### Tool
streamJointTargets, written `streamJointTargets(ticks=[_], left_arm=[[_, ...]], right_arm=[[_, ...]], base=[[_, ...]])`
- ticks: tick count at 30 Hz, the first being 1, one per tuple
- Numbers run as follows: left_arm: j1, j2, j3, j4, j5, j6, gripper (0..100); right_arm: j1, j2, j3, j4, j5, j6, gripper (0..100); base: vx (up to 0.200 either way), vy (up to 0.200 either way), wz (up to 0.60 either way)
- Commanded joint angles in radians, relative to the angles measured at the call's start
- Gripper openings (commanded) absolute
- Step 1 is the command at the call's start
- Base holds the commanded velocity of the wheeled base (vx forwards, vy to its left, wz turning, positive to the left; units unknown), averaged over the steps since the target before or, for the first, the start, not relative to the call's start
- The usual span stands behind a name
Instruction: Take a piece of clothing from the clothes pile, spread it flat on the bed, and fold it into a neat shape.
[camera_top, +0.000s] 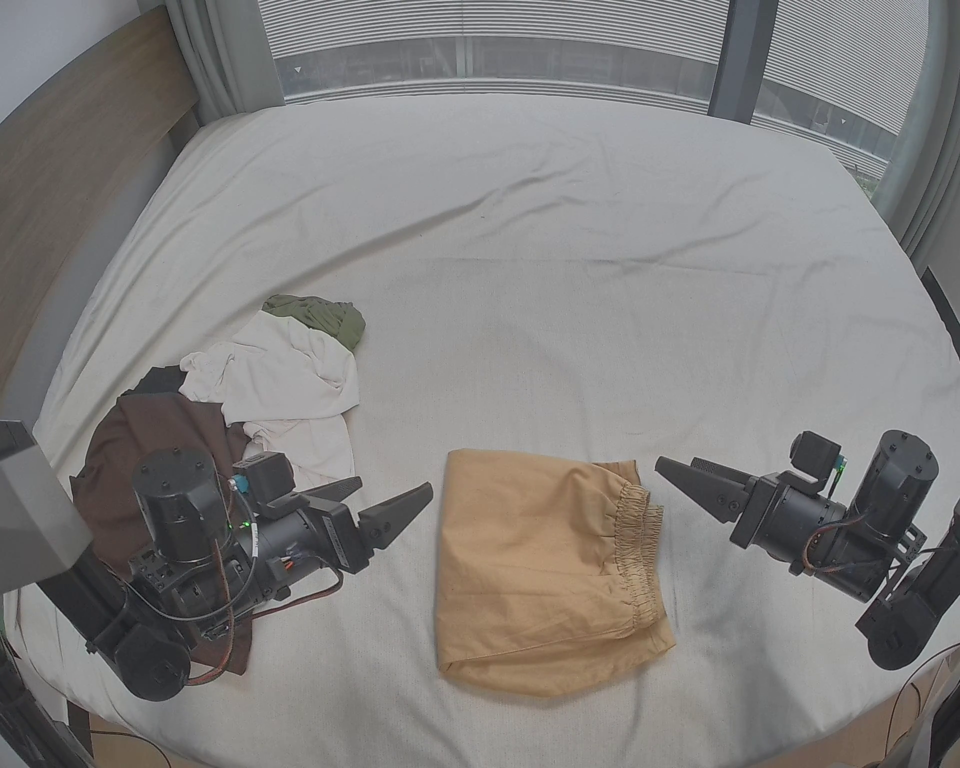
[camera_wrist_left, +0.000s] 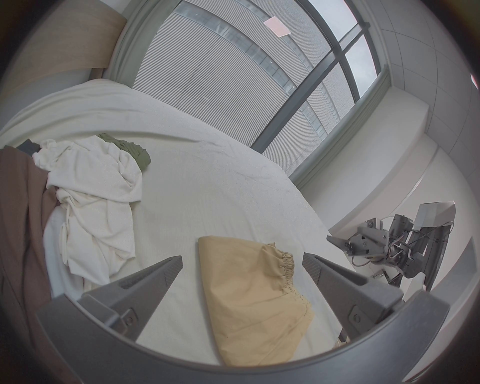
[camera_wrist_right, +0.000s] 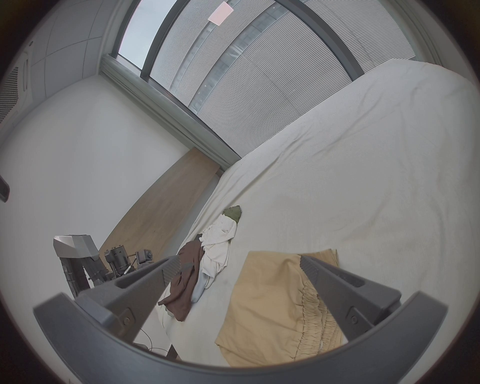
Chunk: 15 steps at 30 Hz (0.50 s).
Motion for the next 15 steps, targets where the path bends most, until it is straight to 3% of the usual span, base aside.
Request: streamJointTargets(ticks=[1,5,15], left_arm=[[0.01,-0.009,0.038,-0.035,-0.001,0.012,100],[0.013,-0.005,0.048,-0.05,-0.001,0.019,100],[0.079,0.058,0.177,-0.161,-0.114,0.141,100]], right_arm=[[-0.01,0.062,0.02,0.004,0.001,-0.039,100],[-0.013,0.076,0.029,0.004,0.001,-0.049,100],[-0.039,0.184,0.11,0.021,-0.001,-0.106,100]], base=[[0.0,0.0,0.0],[0.0,0.0,0.0],[0.0,0.0,0.0]])
